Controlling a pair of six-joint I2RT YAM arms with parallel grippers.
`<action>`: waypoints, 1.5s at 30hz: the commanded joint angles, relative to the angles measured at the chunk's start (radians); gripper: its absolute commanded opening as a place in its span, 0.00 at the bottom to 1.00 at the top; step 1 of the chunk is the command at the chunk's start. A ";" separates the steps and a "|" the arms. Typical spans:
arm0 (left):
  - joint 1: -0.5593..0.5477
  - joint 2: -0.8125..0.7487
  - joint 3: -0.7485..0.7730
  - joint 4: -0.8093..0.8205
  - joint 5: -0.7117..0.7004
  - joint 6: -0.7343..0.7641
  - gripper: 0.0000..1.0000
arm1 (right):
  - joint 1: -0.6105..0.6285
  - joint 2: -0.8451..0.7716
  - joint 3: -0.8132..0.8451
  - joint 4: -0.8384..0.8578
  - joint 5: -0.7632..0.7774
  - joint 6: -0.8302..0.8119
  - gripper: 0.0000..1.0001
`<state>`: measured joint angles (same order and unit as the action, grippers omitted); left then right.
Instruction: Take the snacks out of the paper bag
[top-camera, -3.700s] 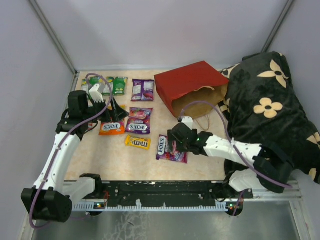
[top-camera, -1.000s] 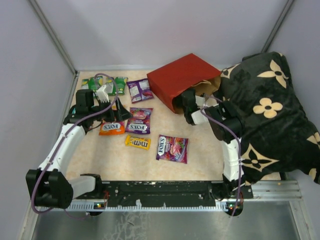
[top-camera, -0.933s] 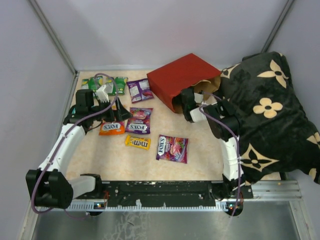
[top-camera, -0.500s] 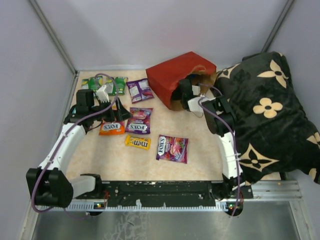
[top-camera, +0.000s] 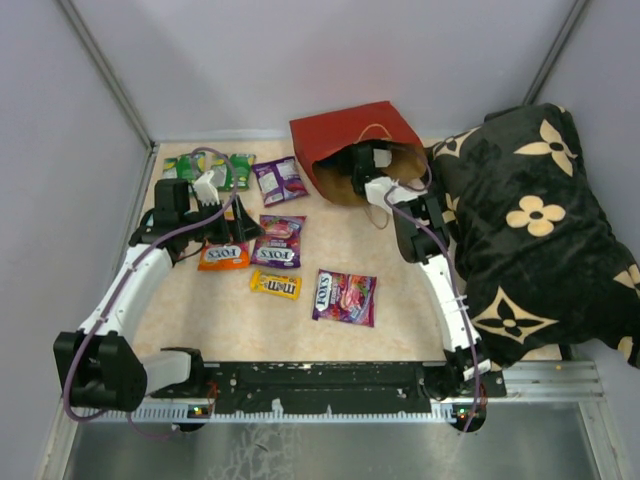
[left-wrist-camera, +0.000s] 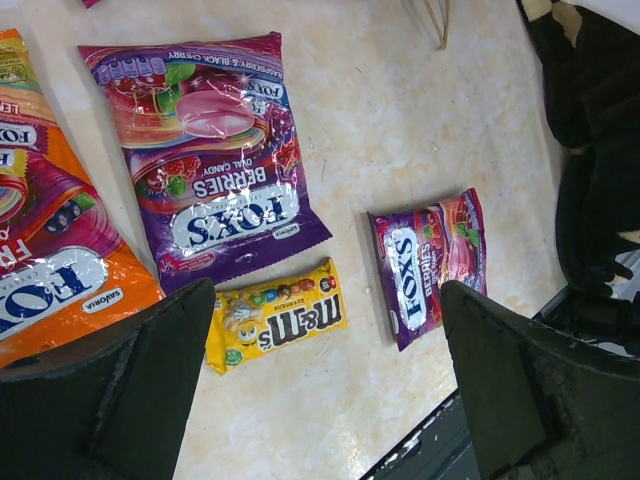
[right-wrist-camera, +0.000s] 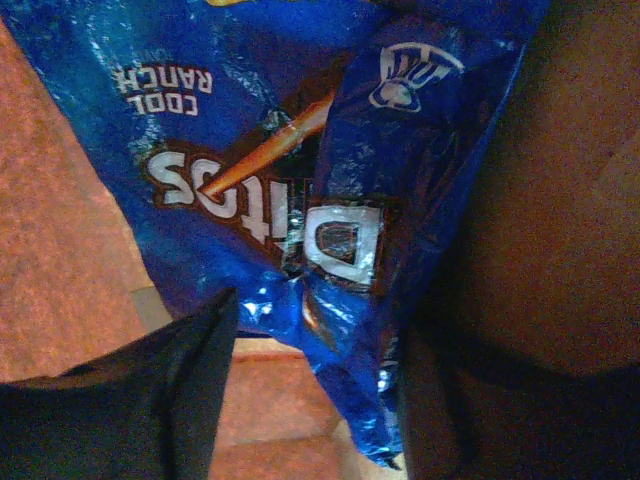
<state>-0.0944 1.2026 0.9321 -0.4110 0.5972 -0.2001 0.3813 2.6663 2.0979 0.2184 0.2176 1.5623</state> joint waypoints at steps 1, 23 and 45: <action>0.002 0.014 -0.010 -0.003 -0.010 0.021 1.00 | -0.026 0.103 0.088 -0.037 0.040 -0.066 0.52; -0.004 -0.057 0.025 -0.032 -0.015 -0.021 1.00 | -0.067 -0.699 -0.886 0.221 -0.086 0.115 0.00; -0.011 -0.133 0.043 -0.061 0.000 -0.034 1.00 | 0.001 -1.861 -1.352 -0.536 0.159 -0.225 0.00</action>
<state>-0.1005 1.0966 0.9611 -0.4721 0.5789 -0.2302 0.3790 0.9913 0.7372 -0.1558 0.2478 1.4528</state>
